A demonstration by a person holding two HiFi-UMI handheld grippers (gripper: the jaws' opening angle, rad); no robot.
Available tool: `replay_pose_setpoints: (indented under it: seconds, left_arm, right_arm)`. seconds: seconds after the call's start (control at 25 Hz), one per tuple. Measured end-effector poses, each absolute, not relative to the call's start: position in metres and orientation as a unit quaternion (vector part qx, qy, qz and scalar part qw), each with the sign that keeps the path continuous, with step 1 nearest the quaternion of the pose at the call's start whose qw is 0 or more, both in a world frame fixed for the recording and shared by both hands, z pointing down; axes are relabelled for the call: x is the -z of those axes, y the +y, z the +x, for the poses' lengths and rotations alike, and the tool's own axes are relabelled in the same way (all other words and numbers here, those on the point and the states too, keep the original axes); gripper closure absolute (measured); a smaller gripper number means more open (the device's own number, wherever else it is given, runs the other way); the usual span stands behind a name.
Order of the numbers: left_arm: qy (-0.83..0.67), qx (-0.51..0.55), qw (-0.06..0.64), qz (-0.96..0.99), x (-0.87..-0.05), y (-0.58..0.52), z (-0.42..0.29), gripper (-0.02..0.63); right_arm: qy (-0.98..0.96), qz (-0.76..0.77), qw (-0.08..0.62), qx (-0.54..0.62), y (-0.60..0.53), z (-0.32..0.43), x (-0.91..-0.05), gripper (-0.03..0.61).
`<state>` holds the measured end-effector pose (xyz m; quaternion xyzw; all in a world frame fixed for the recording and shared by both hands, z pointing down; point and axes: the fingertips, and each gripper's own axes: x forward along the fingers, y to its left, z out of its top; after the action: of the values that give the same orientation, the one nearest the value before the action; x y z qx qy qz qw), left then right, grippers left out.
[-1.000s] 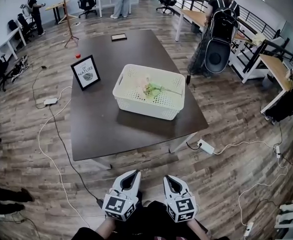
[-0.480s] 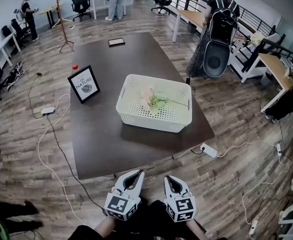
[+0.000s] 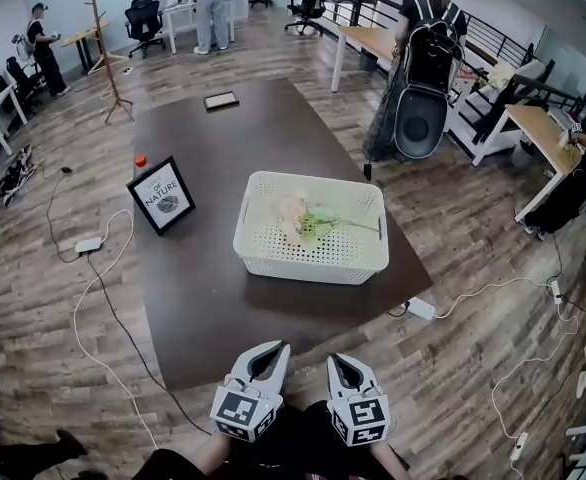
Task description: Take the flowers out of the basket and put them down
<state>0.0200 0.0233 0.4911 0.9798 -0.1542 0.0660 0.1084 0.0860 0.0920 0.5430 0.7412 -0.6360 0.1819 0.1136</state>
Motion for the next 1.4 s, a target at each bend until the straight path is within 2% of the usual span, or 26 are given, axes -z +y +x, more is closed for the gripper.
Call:
replay_pose_setpoints:
  seconds: [0.68,1.4]
  left_arm:
    - [-0.175,-0.065,0.12,0.975,-0.493,-0.012,0.023,0.606]
    - [-0.262,-0.076,0.129,0.953,-0.502,-0.061,0.082,0.606]
  right_arm:
    - [-0.673,0.705,0.099,-0.201,0.049,0.086,-0.548,0.572]
    - [-0.739,0.633,0.09,-0.213,-0.018,0.158,-0.54,0.572]
